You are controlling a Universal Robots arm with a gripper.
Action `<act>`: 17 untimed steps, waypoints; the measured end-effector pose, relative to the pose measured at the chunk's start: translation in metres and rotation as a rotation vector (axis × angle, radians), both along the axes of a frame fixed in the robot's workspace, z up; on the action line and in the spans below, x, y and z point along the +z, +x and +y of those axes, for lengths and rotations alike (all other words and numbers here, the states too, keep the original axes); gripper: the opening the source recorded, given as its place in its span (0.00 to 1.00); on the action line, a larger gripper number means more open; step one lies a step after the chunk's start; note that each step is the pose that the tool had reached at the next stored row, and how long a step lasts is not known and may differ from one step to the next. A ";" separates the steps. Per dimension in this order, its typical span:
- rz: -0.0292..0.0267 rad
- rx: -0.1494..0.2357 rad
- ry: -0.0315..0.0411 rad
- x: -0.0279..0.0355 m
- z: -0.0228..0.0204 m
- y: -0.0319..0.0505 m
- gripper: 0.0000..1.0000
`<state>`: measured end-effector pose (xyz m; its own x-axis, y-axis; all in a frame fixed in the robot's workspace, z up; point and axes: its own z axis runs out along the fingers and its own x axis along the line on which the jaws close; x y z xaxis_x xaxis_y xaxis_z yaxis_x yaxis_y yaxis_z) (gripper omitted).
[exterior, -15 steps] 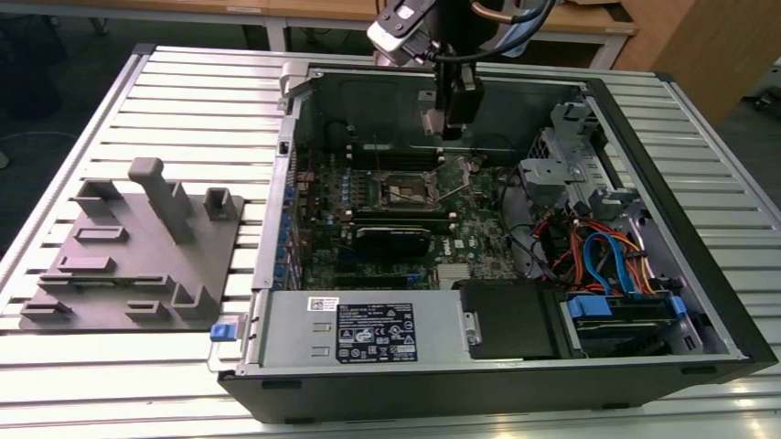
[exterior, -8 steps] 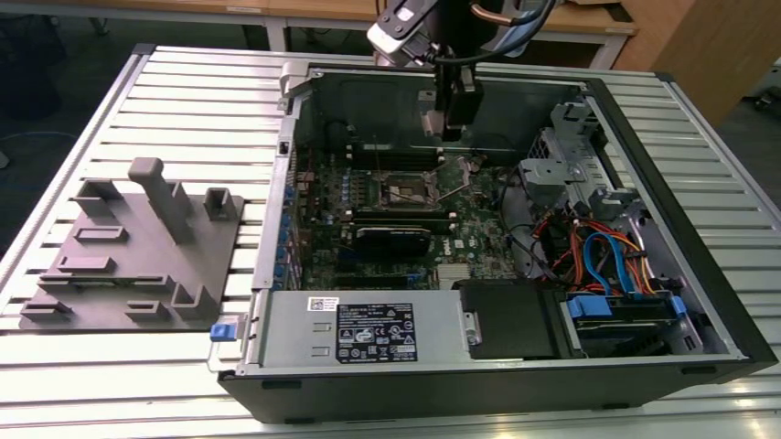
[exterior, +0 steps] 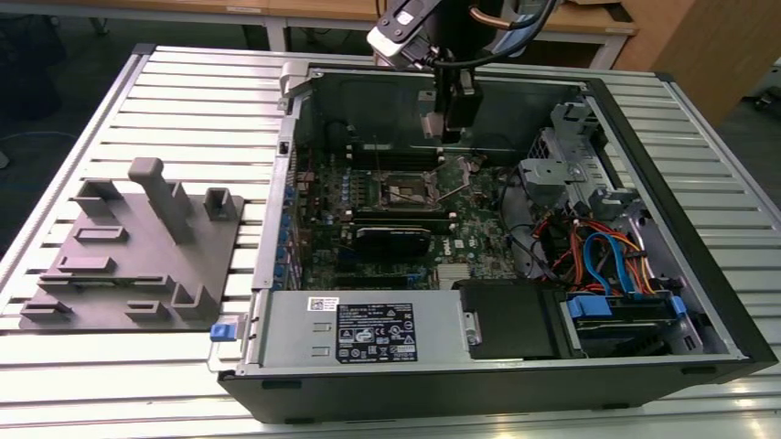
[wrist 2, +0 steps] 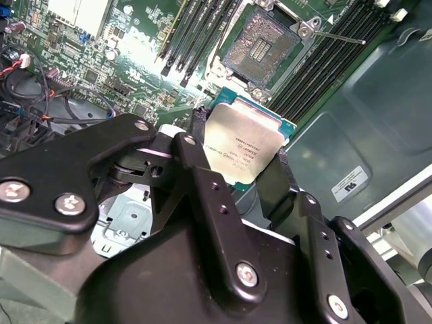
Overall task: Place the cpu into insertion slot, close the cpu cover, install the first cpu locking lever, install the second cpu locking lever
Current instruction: 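Place the cpu into insertion slot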
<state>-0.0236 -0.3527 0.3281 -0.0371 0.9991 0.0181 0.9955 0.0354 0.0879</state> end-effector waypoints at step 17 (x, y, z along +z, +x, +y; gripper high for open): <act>0.0000 0.000 -0.0001 -0.0057 0.0000 0.0000 0.55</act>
<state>-0.0236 -0.3527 0.3224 -0.0371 0.9991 0.0180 0.9955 0.0354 0.0879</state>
